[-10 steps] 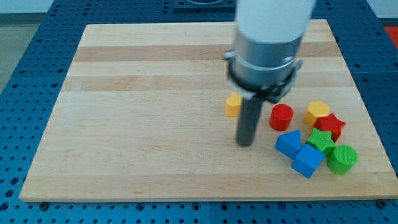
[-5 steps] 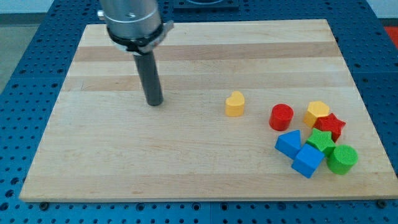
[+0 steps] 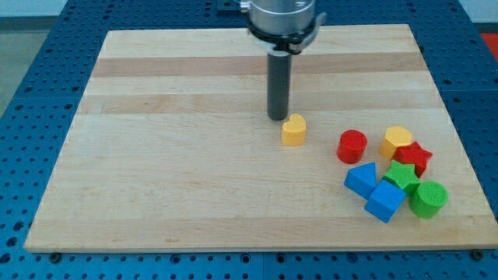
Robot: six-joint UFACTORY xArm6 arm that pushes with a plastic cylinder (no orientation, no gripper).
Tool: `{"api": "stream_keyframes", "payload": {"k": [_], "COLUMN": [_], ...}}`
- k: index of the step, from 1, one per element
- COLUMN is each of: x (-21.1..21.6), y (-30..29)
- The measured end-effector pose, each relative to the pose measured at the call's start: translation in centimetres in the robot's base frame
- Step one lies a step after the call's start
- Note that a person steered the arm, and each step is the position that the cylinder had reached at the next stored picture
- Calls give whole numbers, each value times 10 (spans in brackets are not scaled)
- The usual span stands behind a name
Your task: Move the yellow heart closer to the red circle and blue triangle
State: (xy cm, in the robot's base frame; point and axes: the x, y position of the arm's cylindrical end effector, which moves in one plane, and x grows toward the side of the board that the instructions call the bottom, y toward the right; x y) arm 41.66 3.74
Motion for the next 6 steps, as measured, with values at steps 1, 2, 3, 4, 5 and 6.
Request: {"api": "stream_keyframes", "payload": {"k": [1, 2, 3, 4, 5, 6], "x": [23, 40, 47, 48, 50, 58], "y": [1, 1, 9, 31, 47, 53]}}
